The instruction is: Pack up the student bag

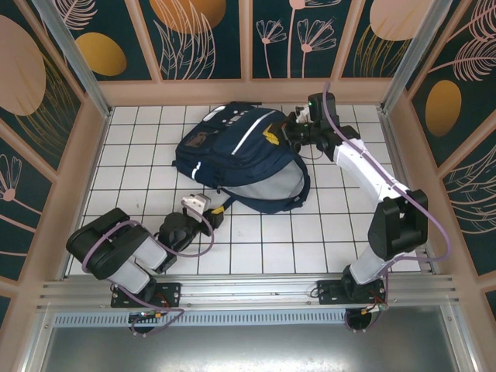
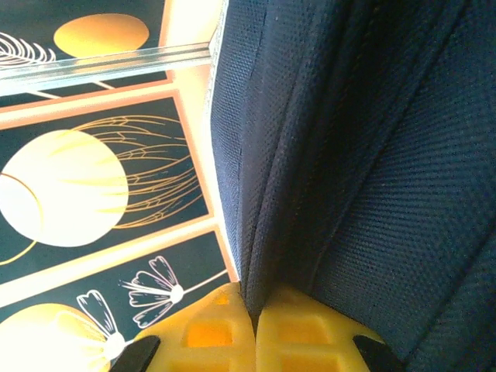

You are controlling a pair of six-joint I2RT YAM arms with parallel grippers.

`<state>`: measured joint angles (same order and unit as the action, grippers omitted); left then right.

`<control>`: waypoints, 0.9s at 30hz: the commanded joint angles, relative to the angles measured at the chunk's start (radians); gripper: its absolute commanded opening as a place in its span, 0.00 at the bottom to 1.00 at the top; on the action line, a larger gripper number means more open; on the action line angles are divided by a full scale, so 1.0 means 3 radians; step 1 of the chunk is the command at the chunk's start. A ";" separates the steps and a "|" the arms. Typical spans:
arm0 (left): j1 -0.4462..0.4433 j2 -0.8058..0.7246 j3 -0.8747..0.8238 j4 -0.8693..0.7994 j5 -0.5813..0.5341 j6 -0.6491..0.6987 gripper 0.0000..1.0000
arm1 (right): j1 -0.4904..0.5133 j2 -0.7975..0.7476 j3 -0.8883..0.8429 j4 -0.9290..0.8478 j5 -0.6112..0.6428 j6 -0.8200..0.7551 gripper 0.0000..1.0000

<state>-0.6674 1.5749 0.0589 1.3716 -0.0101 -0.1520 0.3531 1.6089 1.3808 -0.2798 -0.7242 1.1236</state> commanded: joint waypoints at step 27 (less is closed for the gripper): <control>-0.0028 0.0822 0.0690 -0.0425 -0.0248 0.0171 0.18 | -0.0196 -0.0925 -0.1070 0.0455 -0.0474 -0.0278 0.00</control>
<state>-0.6743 1.8027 0.2379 1.3083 -0.1131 -0.1013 0.3016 1.3922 1.0645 -0.2062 -0.7879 1.0546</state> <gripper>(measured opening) 0.216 0.051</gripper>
